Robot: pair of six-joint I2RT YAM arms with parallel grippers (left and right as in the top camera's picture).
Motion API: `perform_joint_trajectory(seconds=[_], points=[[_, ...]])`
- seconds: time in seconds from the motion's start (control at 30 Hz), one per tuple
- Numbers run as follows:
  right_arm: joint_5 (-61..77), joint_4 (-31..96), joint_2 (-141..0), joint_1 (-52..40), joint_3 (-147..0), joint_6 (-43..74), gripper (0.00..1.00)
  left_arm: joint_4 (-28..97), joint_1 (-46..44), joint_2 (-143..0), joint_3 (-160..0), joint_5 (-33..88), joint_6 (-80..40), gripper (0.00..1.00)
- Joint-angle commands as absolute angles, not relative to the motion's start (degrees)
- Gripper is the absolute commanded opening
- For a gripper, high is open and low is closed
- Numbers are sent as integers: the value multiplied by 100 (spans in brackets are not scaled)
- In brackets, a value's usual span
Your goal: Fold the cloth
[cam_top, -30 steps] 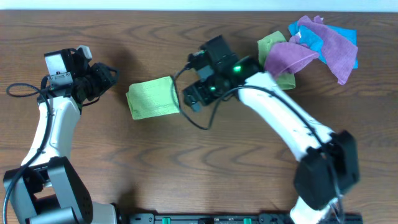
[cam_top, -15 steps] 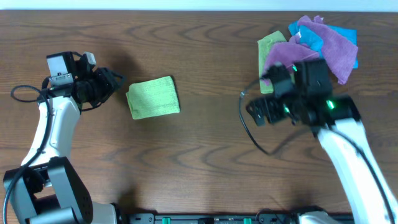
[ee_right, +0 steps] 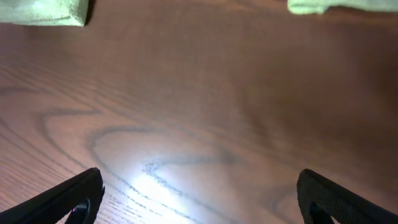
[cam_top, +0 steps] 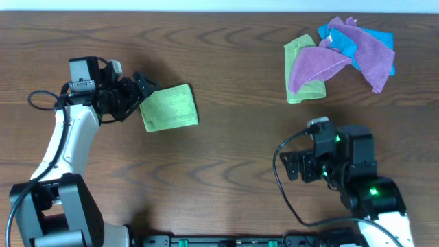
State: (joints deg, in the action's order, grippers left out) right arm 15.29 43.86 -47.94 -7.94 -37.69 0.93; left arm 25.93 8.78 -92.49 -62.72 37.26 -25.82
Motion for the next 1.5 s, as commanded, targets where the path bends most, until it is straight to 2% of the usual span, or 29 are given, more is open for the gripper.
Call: perform_joint_trajectory(seconds=[0.0,0.3,0.53,0.63,0.93,1.47], points=[[1476,4362,-4665,-742,-3640,545,99,2722,864,-9172,-6386,3667,-2582,95],[1479,4370,-4676,-742,-3640,574,99,3439,867,-9172,-6368,3489,-2565,95],[1479,4370,-4676,-742,-3640,574,99,3481,864,-9172,-5846,3498,-2565,95],[1479,4370,-4676,-742,-3640,574,99,3081,864,-9172,-5380,3594,-2818,95],[1479,4368,-4676,-742,-3640,574,99,869,858,-9172,-4211,3837,-4045,95],[1479,4370,-4676,-742,-3640,574,99,-60,849,-9181,-3559,3533,-4377,95]])
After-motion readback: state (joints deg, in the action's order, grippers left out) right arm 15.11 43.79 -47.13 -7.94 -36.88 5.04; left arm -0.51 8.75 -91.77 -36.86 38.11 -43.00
